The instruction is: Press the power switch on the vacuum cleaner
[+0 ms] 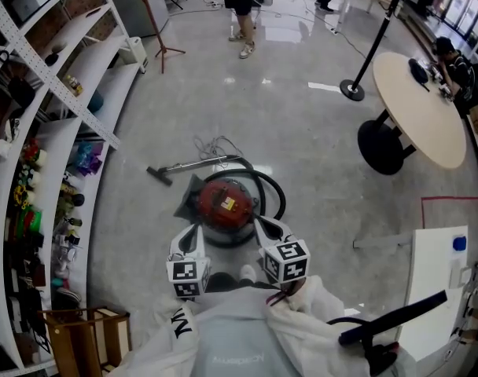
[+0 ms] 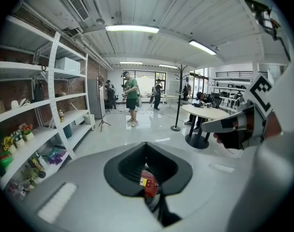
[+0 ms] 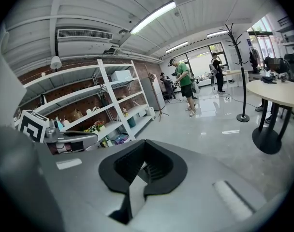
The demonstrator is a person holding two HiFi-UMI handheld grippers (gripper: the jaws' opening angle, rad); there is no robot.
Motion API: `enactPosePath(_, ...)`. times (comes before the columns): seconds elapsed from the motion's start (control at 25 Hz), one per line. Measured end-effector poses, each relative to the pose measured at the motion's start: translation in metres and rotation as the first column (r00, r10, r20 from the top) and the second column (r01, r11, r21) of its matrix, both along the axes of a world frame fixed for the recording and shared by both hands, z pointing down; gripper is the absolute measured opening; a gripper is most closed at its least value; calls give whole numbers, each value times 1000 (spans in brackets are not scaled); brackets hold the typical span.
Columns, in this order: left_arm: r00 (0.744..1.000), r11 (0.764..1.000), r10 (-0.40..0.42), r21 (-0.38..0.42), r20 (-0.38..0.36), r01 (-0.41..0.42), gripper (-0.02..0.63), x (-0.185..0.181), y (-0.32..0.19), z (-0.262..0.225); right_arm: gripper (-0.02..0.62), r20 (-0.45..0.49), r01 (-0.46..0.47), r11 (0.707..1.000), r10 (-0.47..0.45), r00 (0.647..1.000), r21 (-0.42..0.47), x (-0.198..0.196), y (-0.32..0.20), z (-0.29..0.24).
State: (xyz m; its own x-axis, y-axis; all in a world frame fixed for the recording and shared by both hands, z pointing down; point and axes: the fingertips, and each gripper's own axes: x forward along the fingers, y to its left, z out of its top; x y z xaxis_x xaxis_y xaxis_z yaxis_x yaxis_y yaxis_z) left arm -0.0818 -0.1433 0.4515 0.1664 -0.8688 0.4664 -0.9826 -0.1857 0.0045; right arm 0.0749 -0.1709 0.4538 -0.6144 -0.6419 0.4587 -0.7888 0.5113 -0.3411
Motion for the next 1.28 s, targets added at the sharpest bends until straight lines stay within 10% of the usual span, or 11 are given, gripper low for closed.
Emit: enactPosePath(1.28,998,990,48,-131,-26,-51,0,-34,-45,88,0,-111,-86,987,71,991,-134,-17,-22,79)
